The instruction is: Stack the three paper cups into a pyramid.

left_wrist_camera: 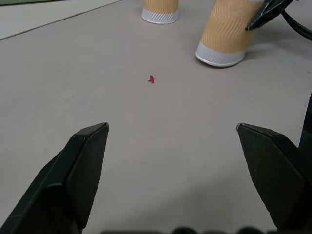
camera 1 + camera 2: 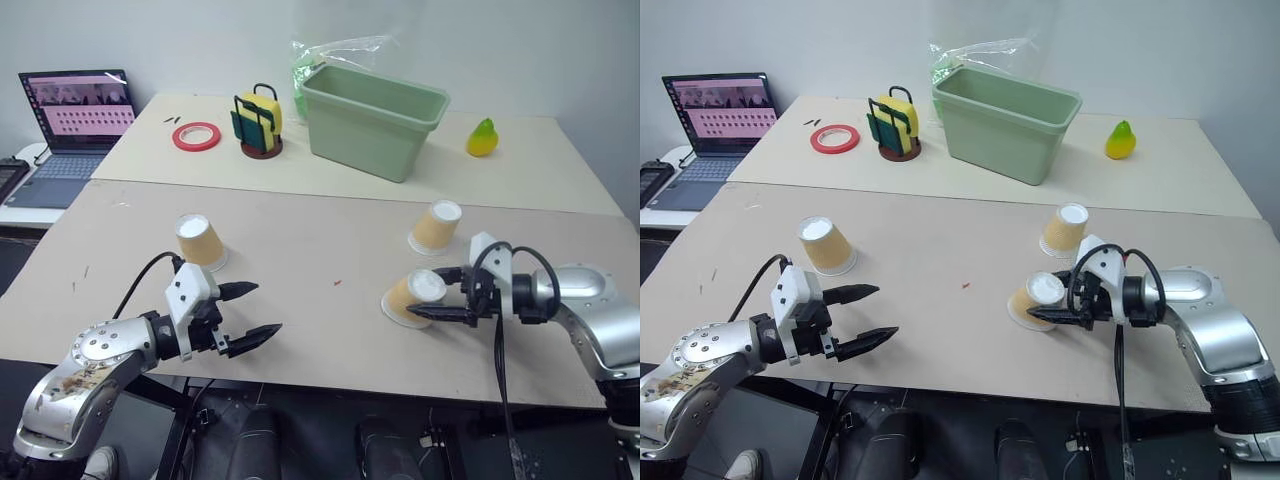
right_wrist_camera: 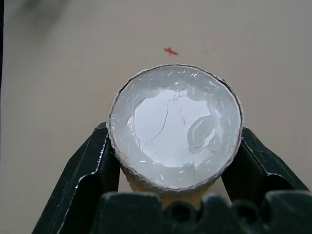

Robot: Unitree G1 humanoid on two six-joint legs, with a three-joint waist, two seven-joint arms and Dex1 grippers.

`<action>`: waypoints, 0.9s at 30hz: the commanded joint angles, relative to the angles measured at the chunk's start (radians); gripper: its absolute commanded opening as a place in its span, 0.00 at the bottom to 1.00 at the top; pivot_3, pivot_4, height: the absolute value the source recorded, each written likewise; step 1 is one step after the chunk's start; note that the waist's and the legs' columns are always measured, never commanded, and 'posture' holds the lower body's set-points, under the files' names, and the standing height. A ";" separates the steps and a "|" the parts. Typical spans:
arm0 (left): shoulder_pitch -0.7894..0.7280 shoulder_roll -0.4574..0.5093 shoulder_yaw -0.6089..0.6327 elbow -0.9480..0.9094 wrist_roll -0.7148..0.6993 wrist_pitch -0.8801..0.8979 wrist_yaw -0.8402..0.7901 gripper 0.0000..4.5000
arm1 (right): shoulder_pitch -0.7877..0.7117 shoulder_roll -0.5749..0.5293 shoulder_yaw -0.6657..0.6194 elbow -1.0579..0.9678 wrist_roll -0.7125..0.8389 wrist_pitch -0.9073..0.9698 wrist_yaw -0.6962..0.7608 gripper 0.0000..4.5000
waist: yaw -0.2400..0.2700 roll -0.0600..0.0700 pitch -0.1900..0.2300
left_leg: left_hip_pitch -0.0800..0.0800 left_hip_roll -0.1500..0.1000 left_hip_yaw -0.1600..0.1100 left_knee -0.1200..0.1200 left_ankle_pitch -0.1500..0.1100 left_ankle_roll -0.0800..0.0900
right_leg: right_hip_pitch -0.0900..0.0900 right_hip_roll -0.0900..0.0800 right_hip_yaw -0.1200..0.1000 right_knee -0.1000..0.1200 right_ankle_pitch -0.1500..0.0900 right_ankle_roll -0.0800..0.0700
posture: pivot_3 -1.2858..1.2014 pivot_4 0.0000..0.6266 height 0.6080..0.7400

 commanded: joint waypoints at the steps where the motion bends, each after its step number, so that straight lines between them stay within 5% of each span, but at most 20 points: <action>1: -0.013 0.004 0.013 -0.018 -0.016 0.006 0.002 1.00 | -0.117 0.039 0.014 0.003 0.017 0.006 0.000 0.58 | -0.002 0.000 0.000 | 0.000 0.000 0.000 0.000 0.000 0.000 | 0.000 0.000 0.000 0.000 0.000 0.000 | 0.52 0.24 0.36; 11: -0.001 -0.006 0.002 -0.020 -0.004 0.001 0.001 1.00 | -0.600 0.418 0.335 0.491 -0.201 -0.162 0.068 0.58 | -0.020 0.000 0.002 | 0.001 0.001 0.000 -0.003 0.000 0.000 | -0.001 0.001 -0.001 0.001 0.006 0.002 | 0.52 0.24 0.36; 21: 0.042 -0.011 0.033 -0.072 -0.018 0.018 0.041 1.00 | -0.804 0.619 0.379 1.009 -0.340 -0.413 0.135 0.58 | -0.003 0.000 0.005 | 0.000 0.002 -0.001 -0.002 0.001 -0.002 | -0.002 0.001 -0.002 0.002 0.006 0.002 | 0.52 0.24 0.36; 22: 0.048 -0.013 0.035 -0.078 -0.021 0.021 0.046 1.00 | -0.815 0.620 0.365 1.018 -0.336 -0.415 0.141 0.75 | -0.003 0.000 0.005 | 0.000 0.002 -0.001 -0.002 0.001 -0.002 | -0.002 0.001 -0.002 0.002 0.006 0.002 | 0.52 0.24 0.36; 25: 0.058 -0.014 0.036 -0.088 -0.027 0.026 0.052 1.00 | -0.822 0.606 0.333 0.981 -0.319 -0.412 0.171 0.96 | -0.003 0.001 0.005 | -0.001 0.002 -0.001 -0.002 0.001 -0.002 | -0.002 0.001 -0.002 0.002 0.006 0.001 | 0.52 0.24 0.36; 27: 0.062 -0.012 0.037 -0.091 -0.028 0.026 0.051 1.00 | -0.806 0.576 0.308 0.911 -0.313 -0.421 0.174 0.98 | -0.003 0.001 0.005 | -0.002 0.002 -0.001 -0.002 0.001 -0.002 | -0.004 0.001 -0.002 0.002 0.006 0.001 | 0.52 0.24 0.36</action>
